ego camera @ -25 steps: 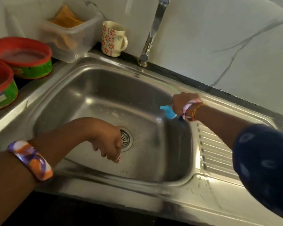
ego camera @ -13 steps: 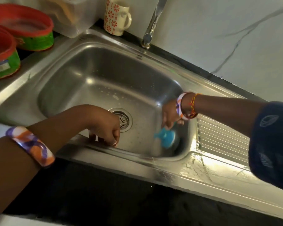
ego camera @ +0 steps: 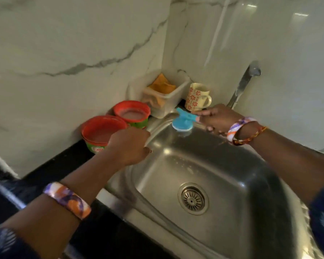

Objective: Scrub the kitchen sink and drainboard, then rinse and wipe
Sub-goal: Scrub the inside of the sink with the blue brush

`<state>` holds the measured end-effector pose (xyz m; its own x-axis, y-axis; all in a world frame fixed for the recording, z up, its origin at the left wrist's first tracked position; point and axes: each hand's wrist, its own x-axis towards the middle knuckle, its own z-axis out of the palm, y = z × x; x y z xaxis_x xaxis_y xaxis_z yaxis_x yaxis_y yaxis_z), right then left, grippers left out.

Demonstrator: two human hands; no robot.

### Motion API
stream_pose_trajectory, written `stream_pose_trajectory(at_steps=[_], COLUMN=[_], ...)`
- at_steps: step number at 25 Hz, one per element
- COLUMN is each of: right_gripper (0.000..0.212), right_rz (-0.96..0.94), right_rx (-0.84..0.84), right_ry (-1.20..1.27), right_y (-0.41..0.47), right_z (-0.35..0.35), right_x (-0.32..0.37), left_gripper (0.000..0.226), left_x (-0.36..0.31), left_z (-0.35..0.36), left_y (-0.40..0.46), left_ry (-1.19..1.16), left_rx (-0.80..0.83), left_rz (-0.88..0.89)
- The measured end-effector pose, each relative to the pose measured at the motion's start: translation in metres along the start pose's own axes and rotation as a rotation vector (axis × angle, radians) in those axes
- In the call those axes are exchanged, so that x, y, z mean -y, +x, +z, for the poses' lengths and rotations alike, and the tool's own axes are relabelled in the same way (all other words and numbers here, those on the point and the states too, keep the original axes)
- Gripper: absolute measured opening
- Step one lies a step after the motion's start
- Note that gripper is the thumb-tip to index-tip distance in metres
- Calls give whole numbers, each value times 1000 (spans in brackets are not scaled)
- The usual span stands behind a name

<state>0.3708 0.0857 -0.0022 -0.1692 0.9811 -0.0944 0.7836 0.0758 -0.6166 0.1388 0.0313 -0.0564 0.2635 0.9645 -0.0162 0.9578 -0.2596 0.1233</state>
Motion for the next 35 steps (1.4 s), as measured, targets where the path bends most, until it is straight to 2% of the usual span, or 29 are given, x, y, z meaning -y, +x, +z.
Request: stream_pose_trajectory(at_steps=[2,4,9,14,19,21,24,26,27,28,31,33,35], right_gripper=[36,37,34,36,34,35,37,36,37,37,35,32,31], right_rz=[-42,-48,-168,-113,-208,-235,-220,-162,-138,-110,50,200,352], right_rx=[-42,-11,5,78,38,37,-17,-35,-14,26,185,324,547], right_ry=[321,489,58,173,-148,-87,243,427,427,365,3,-217,-370], right_y=[28,55,111,120,125,117,87,57,42,23,-22,-45,-67], right_z=[25,58,110,118,111,112,83,44,22,2,-41,-47,-35], right_x=[31,55,71,71,79,84,80,65,55,43,-4,-39,-71], left_gripper=[53,64,64,61,66,70,69,59,51,42,38,40,40], left_x=[13,21,31,32,28,27,29,21,12,4,-14,-21,-37], left_z=[-10,-9,6,5,9,8,9,19,25,32,38,43,52], left_y=[12,24,34,39,42,40,30,20,15,11,12,29,40], left_ry=[155,249,293,356,390,404,307,248,258,242,124,209,284], left_rx=[-40,15,72,54,93,105,-4,-207,-293,-341,-72,36,120], left_rz=[-114,-180,-159,-137,-150,-178,-184,-67,-6,39,-39,-83,-110])
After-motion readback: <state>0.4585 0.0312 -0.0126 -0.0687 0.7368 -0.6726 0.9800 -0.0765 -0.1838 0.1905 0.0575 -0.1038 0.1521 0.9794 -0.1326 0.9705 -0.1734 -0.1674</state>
